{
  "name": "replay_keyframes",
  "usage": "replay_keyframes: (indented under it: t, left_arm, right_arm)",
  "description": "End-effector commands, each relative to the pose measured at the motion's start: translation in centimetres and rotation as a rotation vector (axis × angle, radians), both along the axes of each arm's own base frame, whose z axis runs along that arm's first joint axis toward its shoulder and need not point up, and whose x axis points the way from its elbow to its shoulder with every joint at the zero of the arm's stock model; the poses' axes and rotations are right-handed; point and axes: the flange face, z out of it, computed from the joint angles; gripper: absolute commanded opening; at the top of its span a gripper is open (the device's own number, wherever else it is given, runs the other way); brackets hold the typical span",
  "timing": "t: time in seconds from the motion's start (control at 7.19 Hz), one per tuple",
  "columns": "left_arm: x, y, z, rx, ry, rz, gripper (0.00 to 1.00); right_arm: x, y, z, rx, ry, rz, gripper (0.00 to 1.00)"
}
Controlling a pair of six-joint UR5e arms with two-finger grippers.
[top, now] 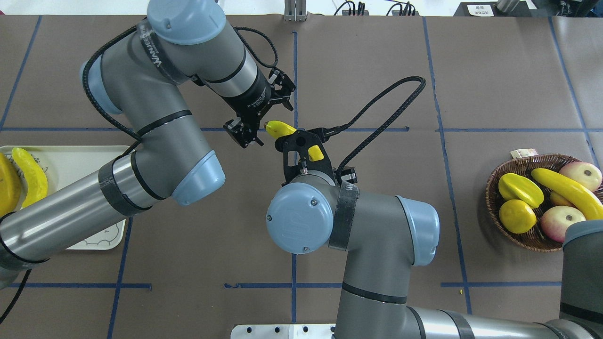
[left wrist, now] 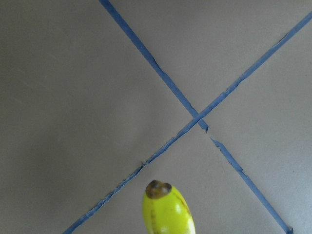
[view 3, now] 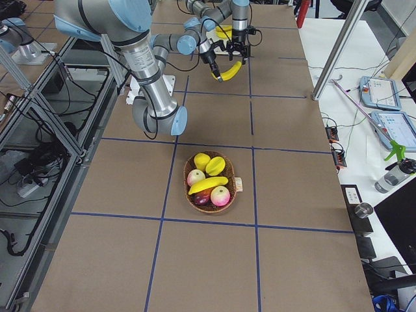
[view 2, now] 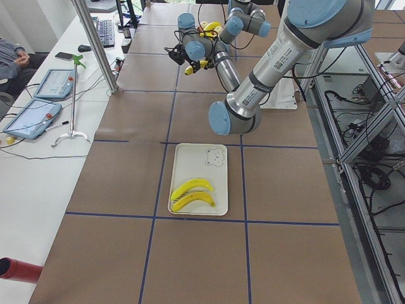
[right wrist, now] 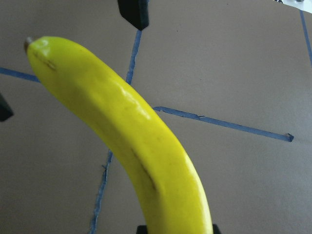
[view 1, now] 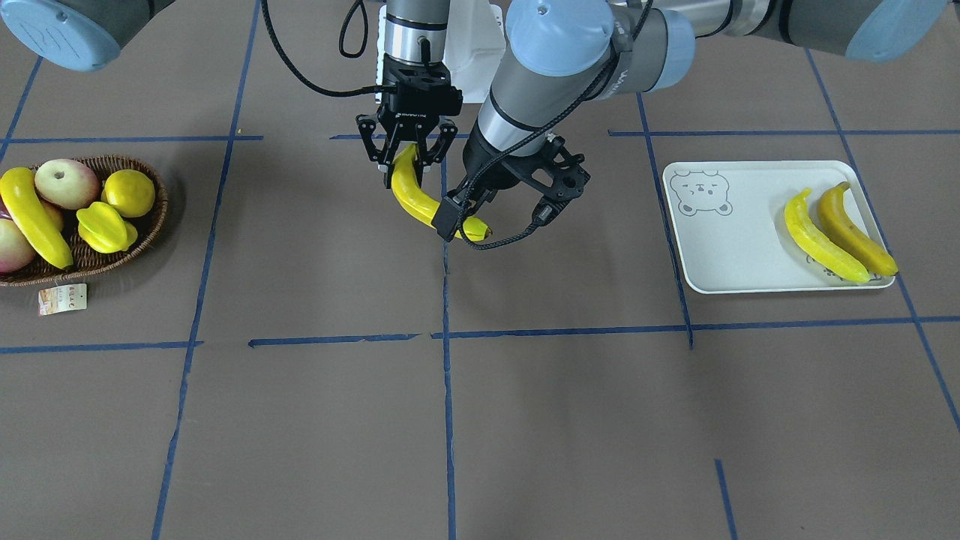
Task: Transfer all bananas from basket to plate
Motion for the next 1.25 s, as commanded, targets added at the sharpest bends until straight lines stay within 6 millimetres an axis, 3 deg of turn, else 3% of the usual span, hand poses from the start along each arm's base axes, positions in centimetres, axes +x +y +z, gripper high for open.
replay_keyframes:
  t: [0.0, 0.42, 0.83, 1.11]
  left_arm:
    - [0.6, -0.1, 0.4, -0.008, -0.010, 0.000, 1.00]
    - [2.1, 0.6, 1.0, 0.008, -0.037, -0.013, 0.99]
    - [2.8, 0.9, 1.0, 0.033, -0.048, -0.034, 0.82]
    - [2.8, 1.0, 0.8, 0.039, -0.042, -0.032, 0.81]
  right_arm:
    - [0.0, 0.1, -0.1, -0.004, -0.010, 0.008, 0.04]
    - [0.0, 0.1, 0.0, -0.004, -0.009, 0.008, 0.05]
    - [-0.1, 0.2, 0.0, -0.004, -0.009, 0.006, 0.05]
    - [-0.1, 0.2, 0.0, -0.004, -0.009, 0.006, 0.05]
